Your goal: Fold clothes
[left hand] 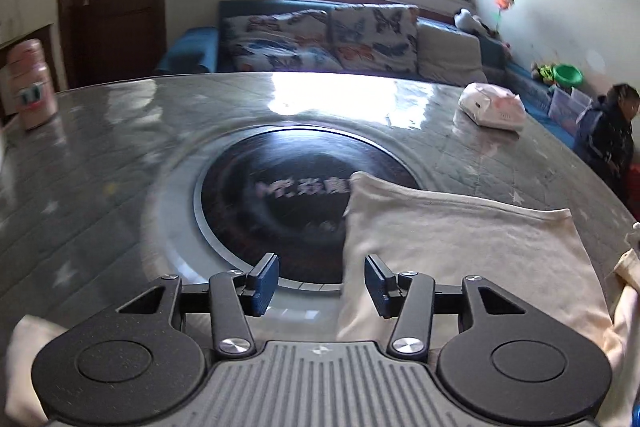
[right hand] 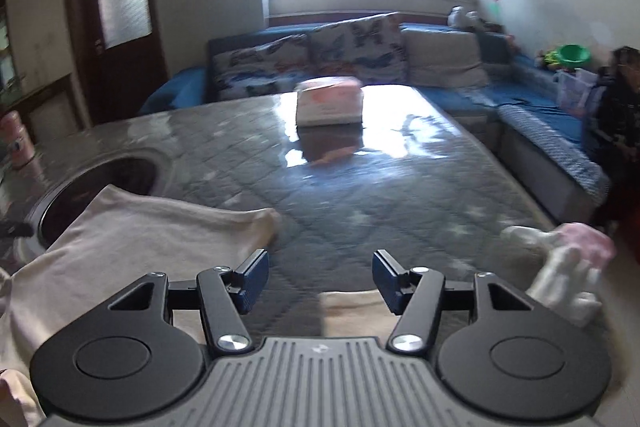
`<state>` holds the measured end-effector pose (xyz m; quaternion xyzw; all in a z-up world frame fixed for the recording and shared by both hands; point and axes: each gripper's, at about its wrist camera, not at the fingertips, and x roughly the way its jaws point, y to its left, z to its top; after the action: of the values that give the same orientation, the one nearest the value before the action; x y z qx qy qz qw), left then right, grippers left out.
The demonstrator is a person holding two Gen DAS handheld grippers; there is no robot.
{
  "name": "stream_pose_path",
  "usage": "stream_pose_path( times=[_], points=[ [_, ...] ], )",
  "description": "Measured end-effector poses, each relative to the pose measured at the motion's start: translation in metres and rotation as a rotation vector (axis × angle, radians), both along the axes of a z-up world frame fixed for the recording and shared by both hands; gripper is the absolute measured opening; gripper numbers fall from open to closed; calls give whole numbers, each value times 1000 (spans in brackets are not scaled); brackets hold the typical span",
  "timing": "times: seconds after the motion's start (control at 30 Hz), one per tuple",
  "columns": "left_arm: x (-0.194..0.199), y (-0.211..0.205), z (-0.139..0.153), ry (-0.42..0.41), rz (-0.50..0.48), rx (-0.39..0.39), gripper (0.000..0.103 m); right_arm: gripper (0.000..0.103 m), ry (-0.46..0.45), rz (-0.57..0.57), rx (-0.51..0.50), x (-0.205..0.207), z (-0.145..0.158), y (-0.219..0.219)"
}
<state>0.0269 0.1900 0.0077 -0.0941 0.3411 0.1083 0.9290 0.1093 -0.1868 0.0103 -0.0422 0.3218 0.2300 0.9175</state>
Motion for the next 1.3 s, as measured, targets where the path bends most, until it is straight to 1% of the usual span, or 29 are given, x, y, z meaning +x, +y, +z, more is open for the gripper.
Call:
stream_pose_path(
  times=[0.03,0.13,0.27,0.3,0.43,0.47,0.5,0.53,0.57,0.6,0.67,0.77,0.97,1.23,1.3],
  points=[
    [8,0,-1,3,-7,3,51,58,14,32,-3,4,-5,11],
    [31,-2,-5,8,-22,17,51,53,43,83,-22,16,-17,31],
    [56,-5,-13,17,-49,48,51,45,75,112,-45,33,-28,49],
    [61,-5,-15,20,-55,49,51,41,84,113,-51,40,-30,52],
    [77,-4,-26,36,-73,49,49,34,101,121,-62,53,-34,58],
    [80,-4,-29,43,-76,44,46,31,101,126,-67,55,-35,61],
    [82,-3,-31,48,-80,41,34,25,99,133,-73,57,-35,64],
    [83,-3,-35,53,-84,41,28,23,98,140,-79,59,-36,68],
    [83,-4,-37,48,-88,47,22,17,96,146,-85,60,-36,71],
    [82,-3,-38,40,-94,53,13,13,94,153,-90,62,-36,74],
    [81,-2,-38,32,-97,61,10,8,91,167,-102,65,-37,80],
    [80,1,-39,26,-80,108,8,7,86,187,-119,70,-38,90],
    [84,32,-37,37,11,105,8,7,65,243,-143,91,-38,125],
    [96,72,-37,56,115,129,8,7,33,335,-173,128,-42,190],
    [99,78,-39,61,126,135,10,10,35,350,-170,134,-42,198]
  ],
)
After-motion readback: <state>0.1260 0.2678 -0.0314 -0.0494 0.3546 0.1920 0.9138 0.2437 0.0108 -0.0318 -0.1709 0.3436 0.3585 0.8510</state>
